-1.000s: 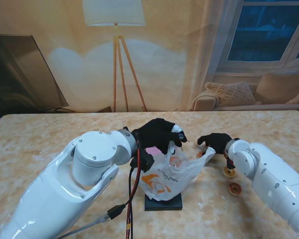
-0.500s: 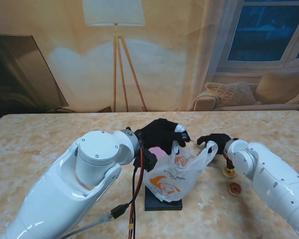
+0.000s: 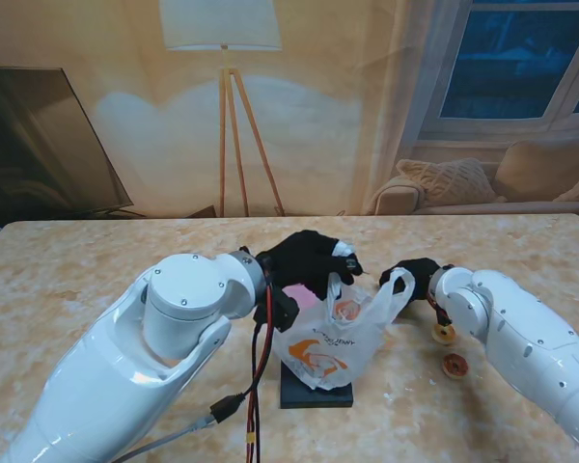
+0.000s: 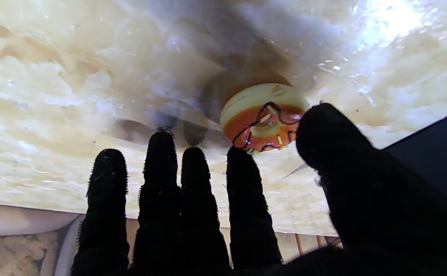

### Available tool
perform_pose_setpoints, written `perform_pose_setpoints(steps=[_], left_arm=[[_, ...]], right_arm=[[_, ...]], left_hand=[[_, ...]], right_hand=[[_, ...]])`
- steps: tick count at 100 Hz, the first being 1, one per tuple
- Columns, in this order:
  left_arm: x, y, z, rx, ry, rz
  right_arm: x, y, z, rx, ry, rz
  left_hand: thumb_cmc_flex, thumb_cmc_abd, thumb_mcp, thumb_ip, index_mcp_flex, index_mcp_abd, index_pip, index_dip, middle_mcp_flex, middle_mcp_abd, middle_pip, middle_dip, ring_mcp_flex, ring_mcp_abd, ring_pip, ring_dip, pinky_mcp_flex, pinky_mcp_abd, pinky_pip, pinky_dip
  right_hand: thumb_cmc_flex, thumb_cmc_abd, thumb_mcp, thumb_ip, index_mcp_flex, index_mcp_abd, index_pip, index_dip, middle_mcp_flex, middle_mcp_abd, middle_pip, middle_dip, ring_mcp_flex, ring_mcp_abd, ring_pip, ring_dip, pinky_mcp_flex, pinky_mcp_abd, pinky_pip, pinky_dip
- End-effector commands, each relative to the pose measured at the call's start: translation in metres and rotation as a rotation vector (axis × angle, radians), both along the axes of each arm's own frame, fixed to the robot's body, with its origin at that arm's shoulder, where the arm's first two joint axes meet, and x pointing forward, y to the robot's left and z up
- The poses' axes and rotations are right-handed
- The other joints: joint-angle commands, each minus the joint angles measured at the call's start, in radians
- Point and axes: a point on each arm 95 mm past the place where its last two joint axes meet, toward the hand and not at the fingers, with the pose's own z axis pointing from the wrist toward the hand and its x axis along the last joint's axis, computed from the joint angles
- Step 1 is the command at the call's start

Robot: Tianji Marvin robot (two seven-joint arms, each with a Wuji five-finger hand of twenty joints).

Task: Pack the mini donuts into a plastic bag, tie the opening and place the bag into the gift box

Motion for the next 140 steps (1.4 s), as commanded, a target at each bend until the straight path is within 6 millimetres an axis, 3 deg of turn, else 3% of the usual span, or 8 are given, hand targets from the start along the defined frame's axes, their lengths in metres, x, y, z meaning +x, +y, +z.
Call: perform_pose_setpoints(steps=[1, 18, 25, 41, 70, 93, 107, 140], left_arm=[[-0.003, 0.0, 0.001, -0.007, 0.0, -0.017], [-0.003, 0.0, -0.001, -0.007, -0.001, -0.021], [-0.004, 0.0, -0.001, -0.006, 0.0, -0.022], [-0.004, 0.0, -0.001, -0.005, -0.001, -0.021], [-0.004, 0.001, -0.002, 0.002, -0.001, -0.021], [-0.003, 0.003, -0.003, 0.005, -0.004, -0.019], [-0.003, 0.003, -0.003, 0.004, -0.005, -0.018], [-0.004, 0.004, -0.003, 0.003, -0.004, -0.026]], right_arm=[[-0.007, 0.005, -0.011, -0.021, 0.038, 0.024], [-0.008, 0.008, -0.013, -0.038, 0.034, 0.053], [-0.009, 0.01, -0.013, -0.04, 0.034, 0.06], [-0.013, 0.012, -0.014, -0.036, 0.038, 0.073], [-0.024, 0.018, -0.009, -0.021, 0.047, 0.059], [-0.029, 0.021, -0.004, -0.003, 0.071, 0.075], [-0.028, 0.022, -0.004, 0.005, 0.072, 0.081], [-0.031, 0.017, 0.009, 0.103, 0.029, 0.059]], left_hand=[[0.033, 0.012, -0.016, -0.014, -0.004, -0.031, 0.028, 0.006, -0.022, -0.017, 0.002, 0.0, -0.015, -0.012, -0.007, -0.003, 0.002, -0.04, -0.002, -0.017], [0.033, 0.011, -0.015, -0.014, -0.003, -0.033, 0.029, 0.007, -0.021, -0.018, 0.002, 0.002, -0.014, -0.011, -0.005, -0.001, 0.002, -0.038, -0.001, -0.016], [0.033, 0.011, -0.014, -0.014, -0.003, -0.031, 0.029, 0.007, -0.021, -0.016, 0.002, 0.002, -0.015, -0.011, -0.005, -0.001, 0.001, -0.036, 0.001, -0.015], [0.033, 0.009, -0.012, -0.013, -0.002, -0.031, 0.031, 0.008, -0.019, -0.015, 0.004, 0.006, -0.013, -0.008, 0.0, 0.002, 0.002, -0.033, 0.008, -0.011], [0.033, 0.007, -0.011, -0.013, -0.001, -0.03, 0.032, 0.009, -0.016, -0.012, 0.004, 0.009, -0.011, -0.002, 0.008, 0.008, 0.004, -0.03, 0.02, -0.002], [0.033, 0.008, -0.012, -0.014, 0.0, -0.03, 0.032, 0.009, -0.016, -0.011, 0.004, 0.01, -0.012, -0.002, 0.011, 0.009, 0.003, -0.028, 0.022, 0.001], [0.033, 0.007, -0.011, -0.013, 0.001, -0.029, 0.032, 0.009, -0.016, -0.012, 0.004, 0.011, -0.011, 0.0, 0.012, 0.01, 0.004, -0.029, 0.022, 0.002], [0.032, 0.007, -0.012, -0.013, 0.003, -0.028, 0.031, 0.009, -0.014, -0.009, 0.005, 0.01, -0.01, 0.001, 0.015, 0.012, 0.004, -0.026, 0.026, 0.005]], right_hand=[[-0.031, -0.044, 0.028, -0.008, 0.063, -0.059, 0.105, 0.072, -0.032, 0.027, -0.015, -0.003, -0.02, 0.006, -0.019, -0.023, -0.012, -0.003, -0.009, -0.015], [-0.031, -0.068, 0.052, -0.01, 0.028, -0.141, 0.367, 0.358, -0.02, 0.037, -0.022, -0.017, -0.017, 0.017, -0.043, -0.045, -0.012, 0.002, -0.012, -0.018], [-0.03, -0.082, 0.066, -0.012, 0.015, -0.18, 0.455, 0.438, 0.018, 0.041, -0.033, -0.033, 0.009, 0.019, -0.057, -0.057, -0.002, 0.004, -0.01, -0.019], [-0.003, -0.127, 0.083, -0.084, -0.008, -0.264, 0.628, 0.553, 0.143, 0.024, -0.045, -0.076, 0.12, 0.017, -0.078, -0.075, 0.07, 0.009, -0.001, -0.023], [0.045, -0.145, 0.101, -0.102, -0.035, -0.329, 0.73, 0.578, 0.424, -0.192, 0.176, -0.042, 0.473, -0.153, 0.076, 0.014, 0.415, -0.092, 0.161, 0.009], [0.174, -0.236, 0.107, -0.184, -0.007, -0.314, 0.731, 0.533, 0.508, -0.249, 0.217, -0.036, 0.562, -0.211, 0.135, 0.06, 0.528, -0.157, 0.195, 0.037], [0.276, -0.246, 0.129, -0.179, 0.026, -0.329, 0.732, 0.51, 0.535, -0.282, 0.244, -0.004, 0.59, -0.243, 0.184, 0.082, 0.572, -0.179, 0.206, 0.061], [0.3, -0.239, 0.13, -0.174, 0.088, -0.358, 0.739, 0.485, 0.551, -0.282, 0.254, 0.006, 0.595, -0.245, 0.212, 0.087, 0.588, -0.178, 0.195, 0.089]])
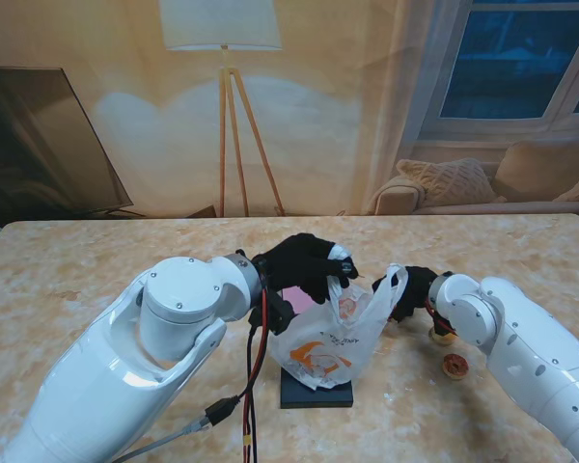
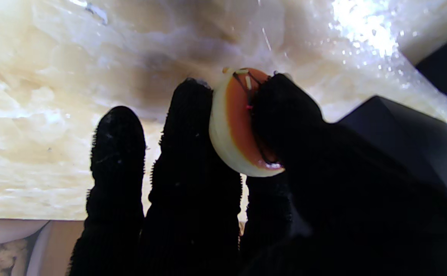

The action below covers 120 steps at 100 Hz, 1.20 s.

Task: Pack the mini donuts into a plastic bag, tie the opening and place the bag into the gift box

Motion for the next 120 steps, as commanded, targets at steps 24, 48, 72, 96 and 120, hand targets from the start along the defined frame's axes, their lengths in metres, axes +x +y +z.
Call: perform_pose_setpoints(steps=[24, 48, 72, 96, 120], left_arm=[[-0.009, -0.001, 0.001, -0.017, -0.001, -0.044], [-0.014, 0.0, 0.0, -0.021, -0.003, -0.068], [-0.015, -0.001, 0.0, -0.024, -0.003, -0.07], [-0.013, 0.0, -0.002, -0.019, 0.002, -0.059], [-0.011, 0.0, -0.001, -0.015, -0.006, -0.054]], right_arm=[[-0.009, -0.01, 0.028, 0.113, -0.128, -0.039], [-0.002, -0.021, 0.065, 0.22, -0.236, -0.089], [0.004, -0.015, 0.086, 0.39, -0.292, -0.134], [-0.005, 0.0, 0.09, 0.575, -0.287, -0.148], [-0.023, 0.011, 0.089, 0.657, -0.158, -0.109]], left_hand=[[0.033, 0.007, -0.013, -0.013, 0.003, -0.028, 0.029, 0.01, -0.012, -0.009, 0.005, 0.008, -0.006, -0.001, 0.017, 0.014, 0.005, -0.026, 0.026, 0.007], [0.033, 0.007, -0.012, -0.013, 0.004, -0.029, 0.028, 0.01, -0.013, -0.008, 0.003, 0.007, -0.009, 0.001, 0.014, 0.015, 0.004, -0.025, 0.025, 0.008], [0.033, 0.008, -0.014, -0.013, 0.004, -0.03, 0.027, 0.011, -0.012, -0.009, 0.003, 0.008, -0.007, -0.001, 0.014, 0.015, 0.005, -0.026, 0.024, 0.008], [0.033, 0.007, -0.013, -0.013, 0.004, -0.028, 0.026, 0.011, -0.013, -0.008, 0.004, 0.008, -0.007, 0.0, 0.014, 0.016, 0.003, -0.025, 0.023, 0.009], [0.032, 0.007, -0.013, -0.013, 0.005, -0.029, 0.027, 0.012, -0.013, -0.011, 0.004, 0.008, -0.008, -0.002, 0.014, 0.017, 0.004, -0.027, 0.023, 0.009]], right_hand=[[0.064, -0.026, 0.038, -0.01, 0.039, -0.042, 0.028, -0.022, 0.045, -0.025, 0.027, 0.021, 0.039, -0.056, 0.038, 0.039, 0.022, -0.015, 0.013, 0.032], [0.071, -0.015, 0.028, -0.008, 0.051, -0.032, 0.027, -0.04, 0.037, -0.015, 0.034, 0.024, 0.033, -0.049, 0.046, 0.051, 0.02, -0.012, 0.005, 0.041], [0.072, -0.006, 0.021, -0.006, 0.047, -0.041, 0.041, -0.045, 0.031, -0.023, 0.042, 0.019, 0.029, -0.051, 0.042, 0.053, 0.011, -0.015, -0.002, 0.048], [0.074, 0.006, 0.013, -0.003, 0.037, -0.053, 0.048, -0.056, 0.017, -0.027, 0.053, 0.014, 0.012, -0.06, 0.038, 0.062, -0.002, -0.023, -0.017, 0.054], [0.076, -0.01, 0.013, -0.003, 0.063, -0.066, 0.053, -0.064, 0.028, -0.026, 0.057, 0.005, 0.016, -0.053, 0.045, 0.068, -0.001, -0.018, -0.019, 0.061]])
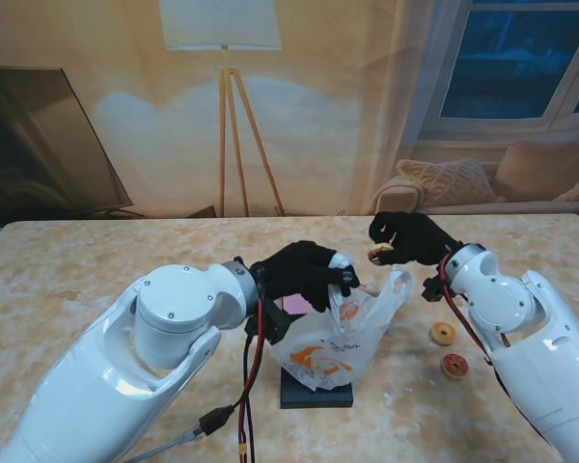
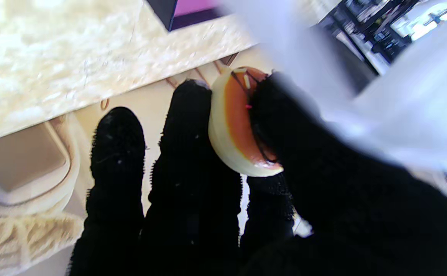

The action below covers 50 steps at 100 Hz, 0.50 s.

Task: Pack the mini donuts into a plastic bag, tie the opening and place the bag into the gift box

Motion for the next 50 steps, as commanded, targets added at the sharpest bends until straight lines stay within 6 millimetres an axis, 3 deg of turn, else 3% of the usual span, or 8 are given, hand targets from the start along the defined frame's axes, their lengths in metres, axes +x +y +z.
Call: perform_pose_setpoints(steps=[1, 50], left_arm=[[-0.001, -0.003, 0.003, -0.003, -0.003, -0.013], [0.0, -0.005, 0.001, 0.015, -0.016, 0.007]], right_arm=[[-0.01, 0.006, -0.007, 0.008, 0.018, 0.029], [-0.042, 0.005, 0.006, 0.005, 0.053, 0.145]], left_hand=[[0.032, 0.007, -0.012, -0.013, 0.004, -0.028, 0.026, 0.012, -0.013, -0.009, 0.004, 0.008, -0.009, 0.0, 0.013, 0.016, 0.004, -0.027, 0.021, 0.009], [0.032, 0.009, -0.018, -0.014, 0.003, -0.03, 0.029, 0.012, -0.013, -0.011, 0.007, 0.009, -0.007, -0.001, 0.016, 0.02, -0.001, -0.018, 0.031, 0.016]], right_hand=[[0.062, -0.001, 0.018, -0.003, 0.033, -0.054, 0.043, -0.013, 0.02, -0.025, 0.034, -0.004, 0.016, -0.053, 0.032, 0.03, 0.004, -0.018, -0.002, 0.024], [0.059, -0.019, 0.027, -0.007, 0.066, -0.064, 0.026, -0.014, 0.033, -0.019, 0.022, 0.005, 0.02, -0.045, 0.044, 0.032, 0.007, -0.011, 0.005, 0.038]])
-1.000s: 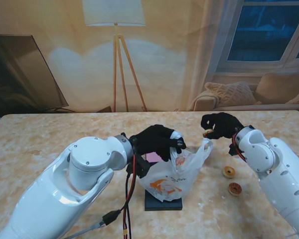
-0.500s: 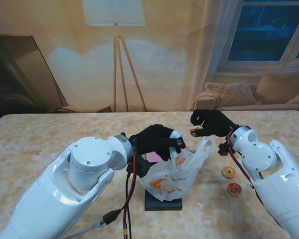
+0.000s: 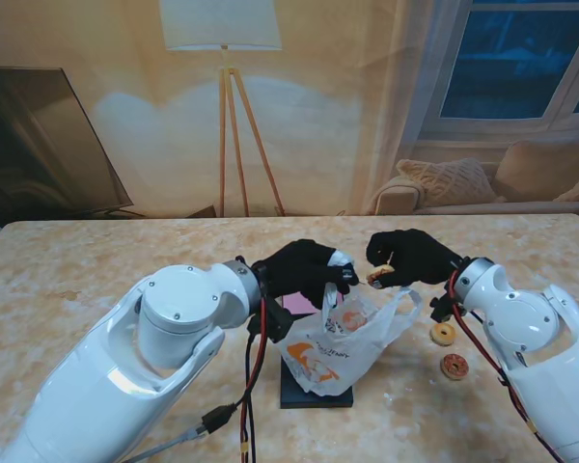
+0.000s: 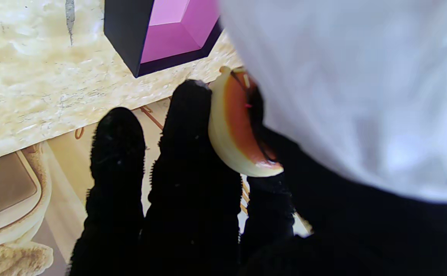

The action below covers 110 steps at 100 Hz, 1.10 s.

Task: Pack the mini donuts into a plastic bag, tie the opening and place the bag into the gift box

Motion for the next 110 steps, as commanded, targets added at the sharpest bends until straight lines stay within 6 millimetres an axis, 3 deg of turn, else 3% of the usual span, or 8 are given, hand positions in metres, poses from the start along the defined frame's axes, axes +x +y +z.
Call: perform_pose_setpoints(steps=[1, 48, 93, 110], left_arm=[[-0.002, -0.003, 0.002, -0.002, -0.002, -0.014], [0.003, -0.006, 0.001, 0.021, -0.011, 0.016], [0.003, -0.006, 0.001, 0.014, -0.005, 0.01], [0.002, -0.006, 0.001, 0.009, -0.006, 0.01]], right_arm=[[-0.005, 0.003, 0.0, 0.007, 0.011, 0.018], [-0.018, -0.002, 0.006, 0.037, 0.118, 0.101], [-0.023, 0.033, -0.001, 0.031, 0.086, 0.165], [-0.024, 0.039, -0.004, -0.013, 0.103, 0.194]], left_hand=[[0.033, 0.008, -0.017, -0.014, 0.002, -0.028, 0.029, 0.012, -0.013, -0.011, 0.007, 0.009, -0.007, -0.001, 0.017, 0.02, -0.001, -0.018, 0.03, 0.017], [0.033, 0.006, -0.015, -0.014, 0.005, -0.023, 0.025, 0.006, -0.011, -0.004, 0.005, 0.007, -0.005, 0.004, 0.022, 0.025, -0.001, -0.013, 0.041, 0.028], [0.033, 0.006, -0.014, -0.014, 0.005, -0.022, 0.023, 0.005, -0.012, -0.003, 0.005, 0.007, -0.005, 0.003, 0.023, 0.026, -0.002, -0.015, 0.039, 0.029], [0.033, 0.006, -0.013, -0.014, 0.007, -0.021, 0.023, 0.006, -0.011, -0.004, 0.006, 0.007, -0.005, 0.002, 0.022, 0.026, -0.002, -0.018, 0.037, 0.028]], right_hand=[[0.058, -0.017, 0.027, -0.007, 0.041, -0.062, 0.026, -0.003, 0.034, -0.017, 0.021, 0.005, 0.021, -0.044, 0.033, 0.032, 0.007, -0.011, 0.006, 0.025], [0.053, -0.02, 0.023, -0.007, 0.062, -0.07, 0.015, 0.01, 0.049, -0.016, 0.0, 0.013, 0.03, -0.041, 0.049, 0.032, 0.007, -0.014, 0.028, 0.058], [0.053, -0.017, 0.017, -0.01, 0.064, -0.073, 0.006, 0.01, 0.052, -0.02, -0.018, 0.02, 0.025, -0.045, 0.035, 0.021, 0.0, -0.025, 0.011, 0.066], [0.04, -0.009, 0.013, -0.015, 0.081, -0.076, -0.028, -0.032, 0.066, -0.006, -0.034, 0.012, 0.032, -0.035, 0.035, 0.013, 0.001, -0.02, 0.007, 0.073]])
